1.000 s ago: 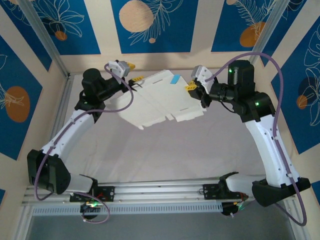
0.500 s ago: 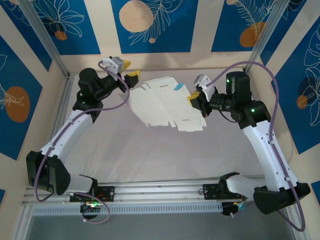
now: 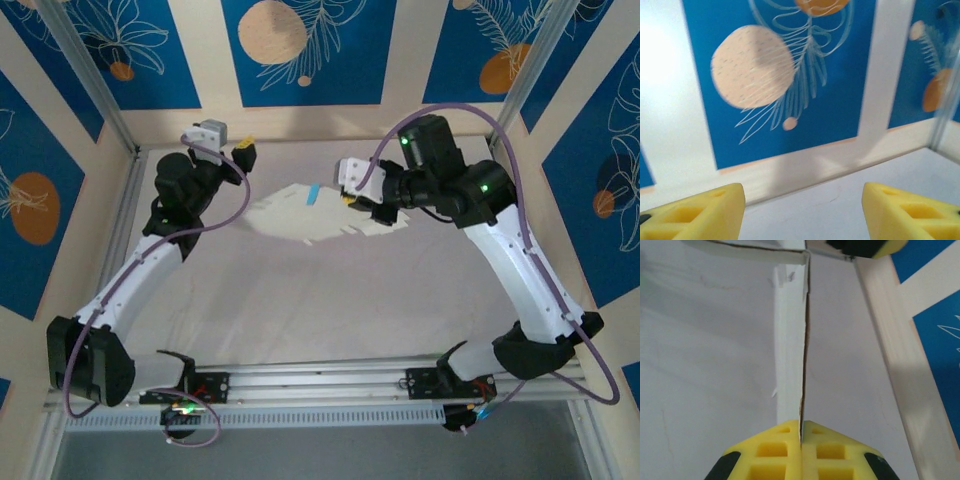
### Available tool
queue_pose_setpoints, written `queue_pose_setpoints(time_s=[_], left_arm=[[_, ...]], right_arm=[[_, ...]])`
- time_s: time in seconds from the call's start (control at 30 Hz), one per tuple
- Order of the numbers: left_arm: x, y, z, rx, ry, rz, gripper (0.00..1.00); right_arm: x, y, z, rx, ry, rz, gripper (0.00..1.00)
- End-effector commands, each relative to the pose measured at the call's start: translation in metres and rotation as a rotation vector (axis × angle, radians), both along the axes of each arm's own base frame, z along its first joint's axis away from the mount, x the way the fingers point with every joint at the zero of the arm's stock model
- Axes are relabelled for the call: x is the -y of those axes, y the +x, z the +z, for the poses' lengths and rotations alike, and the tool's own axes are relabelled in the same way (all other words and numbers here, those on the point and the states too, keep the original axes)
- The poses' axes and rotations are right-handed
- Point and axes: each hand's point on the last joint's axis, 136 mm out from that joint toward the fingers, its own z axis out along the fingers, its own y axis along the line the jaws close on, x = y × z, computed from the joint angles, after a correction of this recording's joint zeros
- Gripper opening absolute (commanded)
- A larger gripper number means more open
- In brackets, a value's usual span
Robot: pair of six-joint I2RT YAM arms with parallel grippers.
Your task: Fold the paper box
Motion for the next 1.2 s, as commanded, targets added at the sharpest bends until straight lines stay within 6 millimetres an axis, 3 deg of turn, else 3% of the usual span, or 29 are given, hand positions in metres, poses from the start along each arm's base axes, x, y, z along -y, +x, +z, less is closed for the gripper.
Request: queue_pose_setpoints(time_s=[0.0, 0.17, 0.27, 0.5, 0.7, 0.83, 1.0, 1.17], left_arm=[[-0.007, 0.011, -0.036, -0.130, -0.061, 0.044, 0.61], [0.059, 0.006, -0.088, -0.430, -0.454, -0.323, 0.42], [0.079, -0.006, -0.113, -0.524, -0.666, -0.426, 0.34], [0.112, -0.031, -0.173, -0.684, -0.667, -0.425, 0.35], [0.106, -0.033, -0.185, -0.719, -0.649, -0.362, 0.36], [0.101, -0.036, -0.189, -0.716, -0.620, -0.342, 0.40], [0.054, -0.041, -0.209, -0.714, -0.408, -0.076, 0.43], [0.023, -0.049, -0.196, -0.625, -0.258, 0.044, 0.45]], right_arm=[[0.016, -0.007, -0.001, 0.047, -0.085, -0.033, 0.00], [0.021, 0.014, -0.001, 0.092, -0.130, -0.116, 0.00], [0.019, 0.027, -0.017, 0.091, -0.199, -0.146, 0.00], [0.005, 0.066, -0.087, 0.007, -0.369, -0.168, 0.00], [-0.013, 0.120, -0.107, 0.060, -0.404, -0.232, 0.00], [-0.028, 0.137, -0.119, 0.046, -0.393, -0.217, 0.00], [-0.032, 0.142, -0.148, 0.001, -0.429, -0.202, 0.00], [-0.034, 0.145, -0.164, -0.050, -0.421, -0.208, 0.00]])
